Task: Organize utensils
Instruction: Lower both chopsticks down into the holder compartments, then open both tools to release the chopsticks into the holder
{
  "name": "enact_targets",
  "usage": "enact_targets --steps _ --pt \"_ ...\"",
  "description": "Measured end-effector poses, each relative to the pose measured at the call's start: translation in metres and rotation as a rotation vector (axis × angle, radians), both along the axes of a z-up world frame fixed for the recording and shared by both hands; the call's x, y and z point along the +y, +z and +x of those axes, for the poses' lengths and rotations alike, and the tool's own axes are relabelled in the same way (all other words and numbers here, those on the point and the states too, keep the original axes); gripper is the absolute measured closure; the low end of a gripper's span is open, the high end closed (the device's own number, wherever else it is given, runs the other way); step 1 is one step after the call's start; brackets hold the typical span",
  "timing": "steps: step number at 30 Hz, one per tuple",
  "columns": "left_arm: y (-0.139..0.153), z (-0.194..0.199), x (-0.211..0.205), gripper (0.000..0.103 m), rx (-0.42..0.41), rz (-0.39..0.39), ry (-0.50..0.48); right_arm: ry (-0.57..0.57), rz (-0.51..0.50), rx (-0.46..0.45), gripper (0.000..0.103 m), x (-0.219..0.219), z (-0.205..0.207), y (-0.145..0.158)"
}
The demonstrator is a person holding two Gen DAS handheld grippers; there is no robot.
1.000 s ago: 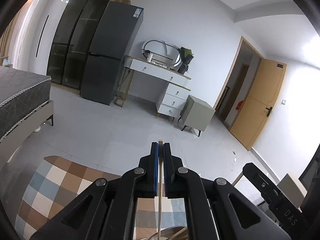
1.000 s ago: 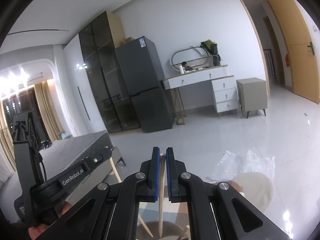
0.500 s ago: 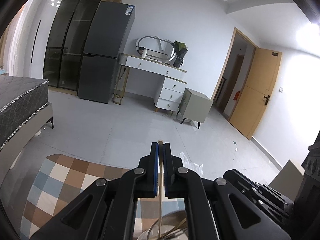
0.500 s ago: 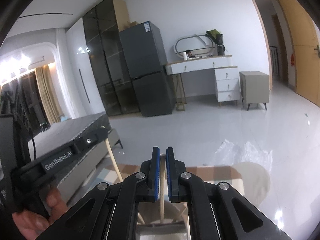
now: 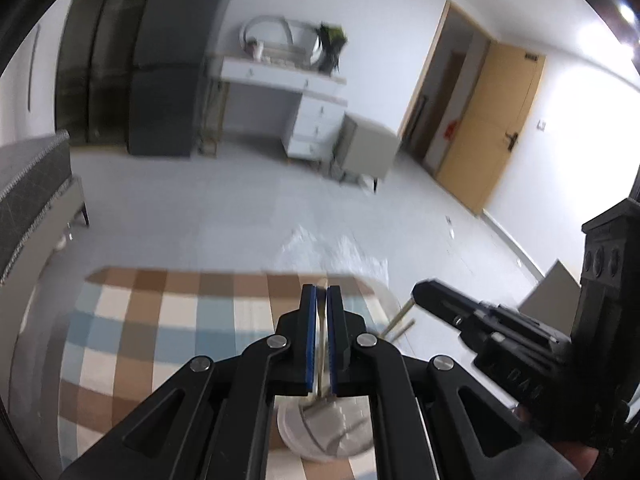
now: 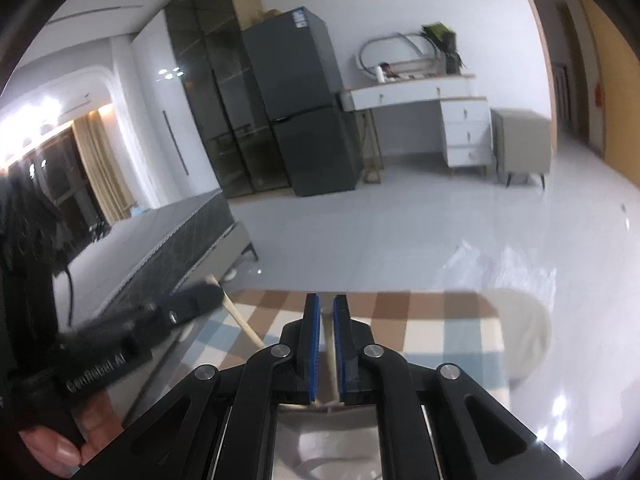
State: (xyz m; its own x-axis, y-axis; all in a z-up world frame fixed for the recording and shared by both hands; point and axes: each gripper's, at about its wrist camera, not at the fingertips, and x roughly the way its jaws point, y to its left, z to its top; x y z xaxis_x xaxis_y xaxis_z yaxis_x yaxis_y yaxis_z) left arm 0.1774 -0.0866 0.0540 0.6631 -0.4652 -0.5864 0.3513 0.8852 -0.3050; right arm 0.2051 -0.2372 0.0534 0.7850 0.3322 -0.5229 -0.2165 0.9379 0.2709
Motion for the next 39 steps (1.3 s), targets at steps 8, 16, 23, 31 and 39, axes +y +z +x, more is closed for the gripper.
enact_targets --steps 8,16,23,31,39 --pt "0.025 -0.027 0.022 0.043 0.035 -0.011 0.071 -0.084 0.056 0.027 0.077 -0.024 -0.028 0.006" --pt "0.05 -0.076 0.039 0.031 -0.006 0.041 0.185 -0.116 0.101 -0.016 0.06 -0.032 -0.083 0.027" --pt "0.058 -0.112 0.054 0.021 -0.049 0.074 0.255 -0.111 0.098 -0.067 0.046 -0.015 -0.124 0.037" --pt "0.057 -0.152 0.069 0.012 -0.117 0.145 0.333 -0.097 0.087 -0.146 0.032 0.011 -0.169 0.041" --pt "0.037 -0.173 0.077 0.009 -0.17 0.207 0.375 -0.063 0.101 -0.182 0.017 0.03 -0.2 0.027"
